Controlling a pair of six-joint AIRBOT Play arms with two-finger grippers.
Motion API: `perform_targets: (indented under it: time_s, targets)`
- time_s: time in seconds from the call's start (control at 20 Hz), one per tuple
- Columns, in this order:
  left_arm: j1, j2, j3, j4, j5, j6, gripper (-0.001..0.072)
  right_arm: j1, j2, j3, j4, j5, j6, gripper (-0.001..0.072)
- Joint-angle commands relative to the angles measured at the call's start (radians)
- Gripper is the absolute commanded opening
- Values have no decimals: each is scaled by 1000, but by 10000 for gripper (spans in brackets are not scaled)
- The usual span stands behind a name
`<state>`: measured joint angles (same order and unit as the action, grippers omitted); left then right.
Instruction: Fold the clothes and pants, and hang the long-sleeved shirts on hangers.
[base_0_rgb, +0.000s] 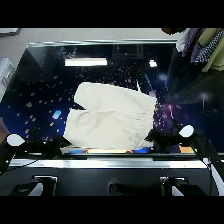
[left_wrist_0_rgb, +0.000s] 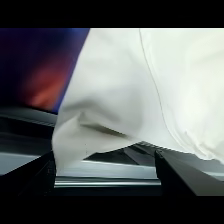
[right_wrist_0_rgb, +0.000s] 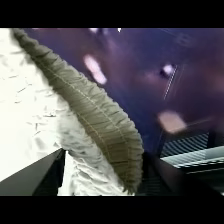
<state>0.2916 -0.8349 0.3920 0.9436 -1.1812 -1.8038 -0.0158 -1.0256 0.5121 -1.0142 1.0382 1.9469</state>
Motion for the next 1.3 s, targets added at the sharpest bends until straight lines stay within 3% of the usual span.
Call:
perform_targets:
  time_s: [0.0, 0.05, 0.15, 0.2, 0.25, 0.3, 0.35, 0.4, 0.5, 0.65, 0.8, 0.9, 1.1, 1.25]
  targets:
    - [-32, -4, -4, 42, 8, -98, 720, 1, -3, -1, 10, 5, 3, 401]
    - [-32, -4, -4, 52, 6, -108, 720, 1, -3, -1, 10, 7, 3, 333]
    - [-32, -4, -5, 56, 5, -108, 720, 1, -3, -1, 10, 6, 2, 302]
    - [-32, -5, -5, 56, 14, -108, 720, 1, -3, -1, 8, 6, 0, 230]
    - [-32, -5, -5, 55, 23, -108, 646, 1, -3, -1, 8, 6, -10, 109]
    - [-32, -5, -5, 55, 29, -106, 439, 1, -3, -1, 8, 9, -18, 28]
    - [-32, -4, -4, 55, 35, -91, 154, 1, -3, -1, 9, 15, -23, 28]
    - [-32, -4, -3, 55, 39, -65, 14, 1, 2, -1, 10, 32, -25, 27]
    - [-28, -2, 5, 55, 27, -14, 10, 1, 31, -1, 7, 79, -24, 24]
    - [-17, 30, 77, 133, -128, 32, 9, 1, 149, 0, -6, 212, -5, 23]
    - [-3, 166, 199, 241, -282, 18, 8, 1, 339, 19, -3, 398, 78, 23]
    - [18, 267, 282, 244, -319, 1, 9, 1, 473, 68, 5, 530, 198, 23]
    - [30, 355, 417, 186, -213, -29, 9, 0, 607, 240, -4, 592, 500, 24]
    - [29, 264, 437, -20, -39, -14, 8, 0, 546, 303, -52, 541, 539, 25]
